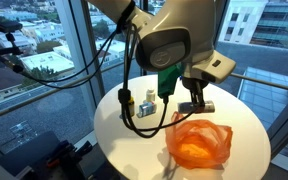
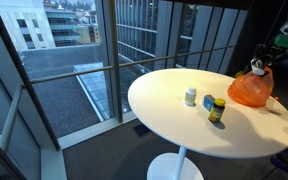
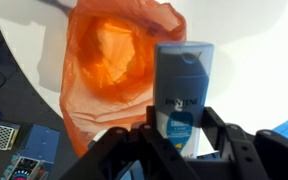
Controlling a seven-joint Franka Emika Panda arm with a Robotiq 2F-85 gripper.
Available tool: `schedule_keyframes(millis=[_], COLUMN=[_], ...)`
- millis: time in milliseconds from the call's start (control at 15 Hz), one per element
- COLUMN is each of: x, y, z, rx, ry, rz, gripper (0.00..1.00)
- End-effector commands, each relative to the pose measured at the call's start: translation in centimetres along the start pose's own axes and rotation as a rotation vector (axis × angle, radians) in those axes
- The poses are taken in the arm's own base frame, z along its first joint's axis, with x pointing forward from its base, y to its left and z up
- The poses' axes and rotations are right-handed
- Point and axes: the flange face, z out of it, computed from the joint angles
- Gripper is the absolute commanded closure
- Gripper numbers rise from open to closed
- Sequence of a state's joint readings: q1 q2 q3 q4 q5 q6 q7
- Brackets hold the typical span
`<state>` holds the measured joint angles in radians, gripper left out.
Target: Move the white bottle from the plastic bag to the table
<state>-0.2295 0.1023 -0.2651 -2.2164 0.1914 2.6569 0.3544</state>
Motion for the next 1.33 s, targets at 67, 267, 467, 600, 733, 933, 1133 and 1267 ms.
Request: schedule_keyframes(millis=[67, 267, 467, 600, 733, 933, 1133, 1267], x=[-3.6, -6.4, -9.3, -11.0, -12.4, -13.9, -14.1, -14.2], y=[-1.1, -1.6, -1.8, -1.8, -1.9, -2.1, -2.0, -1.9], z=[-2.5, -2.5, -1.6, -0.8, 0.2, 1.7, 2.3, 2.5], rx=[0.049, 0.052, 0.045, 0.04, 0.03, 0.001, -0.005, -0.011], ry=[-0.013, -0.036, -0.083, -0.116, -0.161, -0.211, -0.218, -0.225], rz=[-0.098, -0.173, -0.253, -0.32, -0.382, -0.435, -0.412, -0.415], gripper=[0.76, 0.76, 0.76, 0.76, 0.76, 0.76, 0.76, 0.51])
